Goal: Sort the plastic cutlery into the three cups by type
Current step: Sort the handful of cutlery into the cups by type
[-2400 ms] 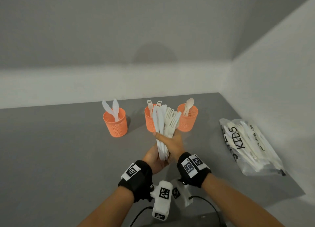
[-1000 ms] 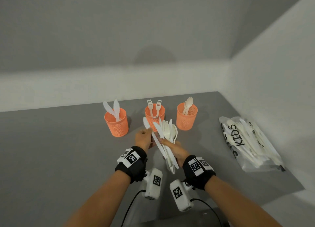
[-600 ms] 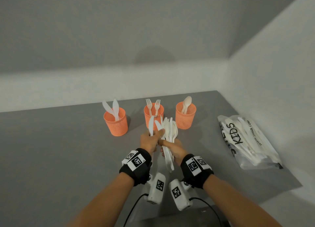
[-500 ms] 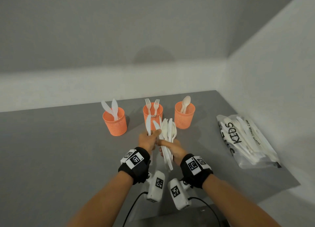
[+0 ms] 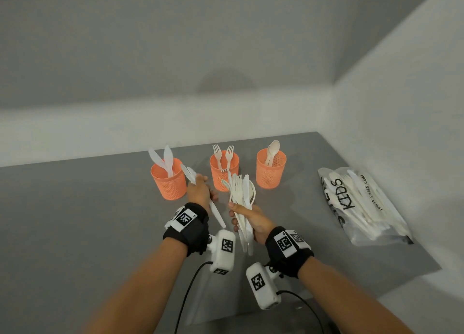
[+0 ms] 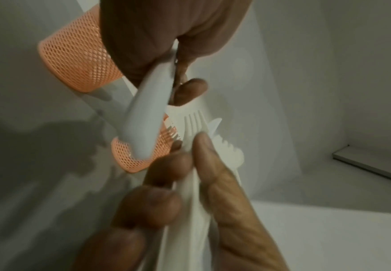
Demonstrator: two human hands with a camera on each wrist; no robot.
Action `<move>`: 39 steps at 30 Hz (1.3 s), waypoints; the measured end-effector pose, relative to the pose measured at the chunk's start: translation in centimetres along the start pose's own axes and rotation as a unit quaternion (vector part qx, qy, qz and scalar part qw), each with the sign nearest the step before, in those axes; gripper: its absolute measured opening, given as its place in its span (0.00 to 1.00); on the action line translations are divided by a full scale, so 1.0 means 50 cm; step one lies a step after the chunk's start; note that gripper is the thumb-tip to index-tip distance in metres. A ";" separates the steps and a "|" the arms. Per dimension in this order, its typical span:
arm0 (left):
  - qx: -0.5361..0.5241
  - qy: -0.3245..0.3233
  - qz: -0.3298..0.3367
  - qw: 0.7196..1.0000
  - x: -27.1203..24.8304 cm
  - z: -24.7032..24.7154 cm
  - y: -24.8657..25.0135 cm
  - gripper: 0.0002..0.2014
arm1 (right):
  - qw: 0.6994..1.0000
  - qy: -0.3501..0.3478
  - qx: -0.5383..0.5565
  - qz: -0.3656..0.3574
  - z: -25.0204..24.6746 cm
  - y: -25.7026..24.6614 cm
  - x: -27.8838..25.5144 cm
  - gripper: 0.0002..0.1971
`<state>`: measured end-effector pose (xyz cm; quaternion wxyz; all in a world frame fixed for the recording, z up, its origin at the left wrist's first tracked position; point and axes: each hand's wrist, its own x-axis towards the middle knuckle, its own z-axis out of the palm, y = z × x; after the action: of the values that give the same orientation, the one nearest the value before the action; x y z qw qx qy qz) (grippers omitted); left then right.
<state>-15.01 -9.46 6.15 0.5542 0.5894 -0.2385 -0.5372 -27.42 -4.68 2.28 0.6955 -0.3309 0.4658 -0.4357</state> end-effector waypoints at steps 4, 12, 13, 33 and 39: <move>0.083 -0.074 0.034 0.993 0.002 -0.013 0.011 0.14 | 0.998 0.010 -0.047 -0.026 -0.006 0.000 0.003 0.01; 0.258 -0.161 0.074 0.950 -0.001 -0.007 0.021 0.10 | 0.997 -0.015 -0.069 -0.033 -0.007 -0.012 0.000 0.03; 0.273 -0.152 0.080 0.947 -0.001 -0.006 0.024 0.11 | 0.997 -0.019 -0.064 -0.027 -0.009 -0.012 0.000 0.03; 0.158 0.054 0.166 0.972 0.049 -0.002 0.013 0.23 | 0.996 -0.027 -0.084 0.007 -0.003 -0.019 -0.002 0.01; 0.125 0.063 0.106 0.985 0.060 -0.031 0.025 0.12 | 0.996 -0.001 -0.091 -0.001 -0.020 -0.016 0.003 0.02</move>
<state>-12.30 -11.82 5.90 0.5439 0.6578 -0.3294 -0.4037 -28.57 -5.22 2.58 0.6625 -0.3938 0.5024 -0.3920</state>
